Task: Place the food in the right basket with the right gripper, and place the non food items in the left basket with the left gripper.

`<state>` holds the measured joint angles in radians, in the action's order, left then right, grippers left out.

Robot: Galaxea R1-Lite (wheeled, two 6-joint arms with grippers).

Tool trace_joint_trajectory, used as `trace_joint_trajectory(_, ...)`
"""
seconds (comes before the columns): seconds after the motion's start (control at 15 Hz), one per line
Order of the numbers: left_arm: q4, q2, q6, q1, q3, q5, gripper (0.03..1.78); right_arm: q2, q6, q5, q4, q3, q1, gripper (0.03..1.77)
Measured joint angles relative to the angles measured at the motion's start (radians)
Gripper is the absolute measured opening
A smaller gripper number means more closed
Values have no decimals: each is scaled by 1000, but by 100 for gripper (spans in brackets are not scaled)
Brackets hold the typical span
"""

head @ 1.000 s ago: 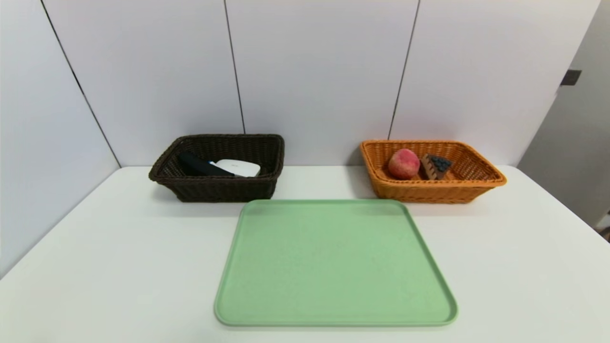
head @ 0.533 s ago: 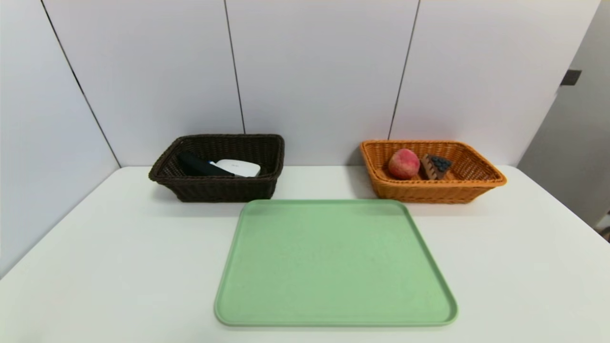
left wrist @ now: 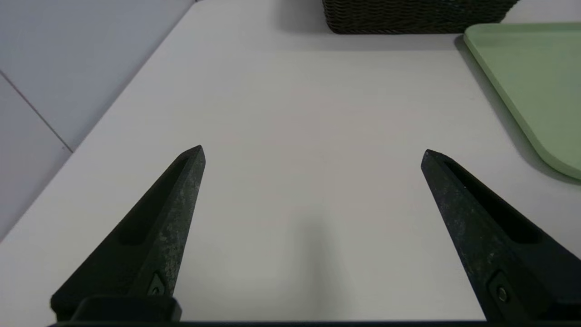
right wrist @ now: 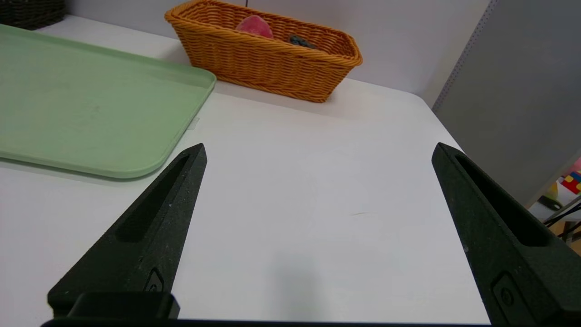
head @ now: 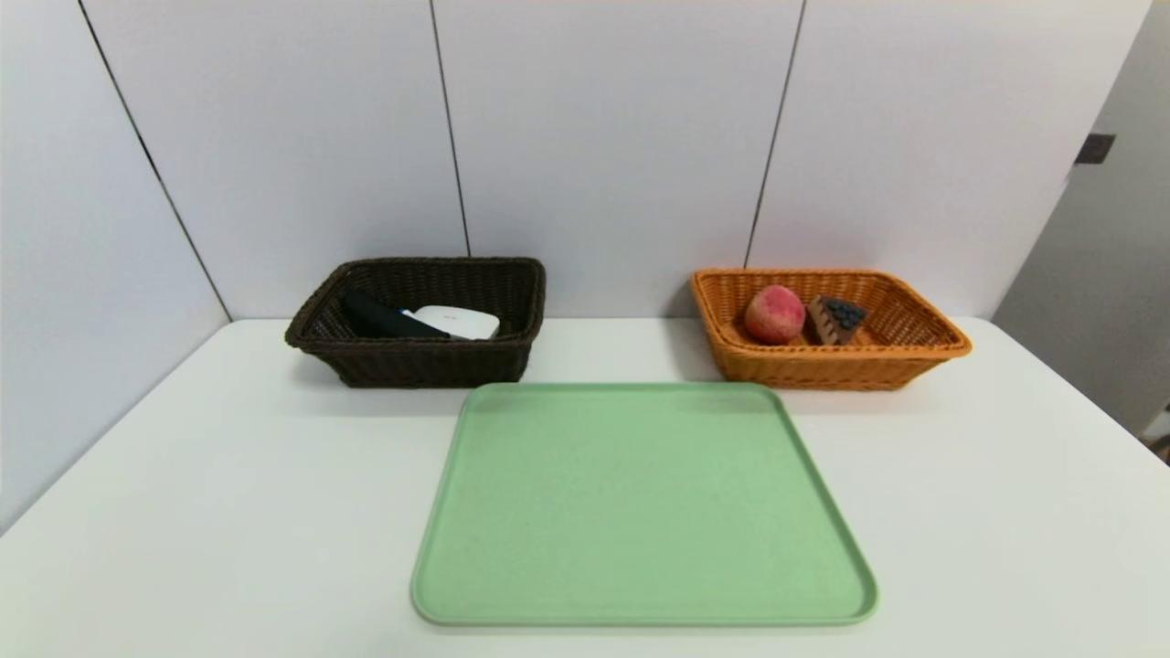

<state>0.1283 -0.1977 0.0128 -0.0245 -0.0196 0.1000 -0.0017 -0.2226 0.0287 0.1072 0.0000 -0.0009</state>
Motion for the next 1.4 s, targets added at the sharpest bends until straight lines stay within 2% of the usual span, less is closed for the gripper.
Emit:
trace_joint_trajectory(0.13, -25, 47, -4, 7, 15, -84, 169, 0, 0, -1, -2, 0, 0, 171)
trace_joint_trajectory(0.33, -64, 147, 100, 12, 19, -131, 169, 0, -1, 0, 19, 0, 0, 171)
trace_joint_trajectory(0.47, -13, 176, 149, 13, 19, -134, 169, 0, -1, -1, 48, 0, 0, 171)
trace_joint_trajectory(0.53, -27, 185, 150, 13, 19, -137, 169, 0, -1, -1, 44, 0, 0, 171)
trace_joint_trajectory(0.67, -102, 194, 146, 13, 20, -141, 169, 0, 7, 0, -25, 0, 0, 171)
trace_joint_trajectory(0.8, -100, 196, 145, 14, 20, -153, 169, 0, 63, 15, -97, 0, 1, 171)
trace_joint_trajectory(0.93, -97, 197, 106, 14, 20, -142, 169, 0, 76, 14, -103, 0, 1, 171)
trace_joint_trajectory(1.13, -93, 198, -27, 14, 20, -97, 169, 0, 76, 14, -103, 0, 1, 171)
trace_joint_trajectory(1.4, -91, 198, -51, 14, 20, -88, 169, 0, 85, 11, -103, 0, 1, 171)
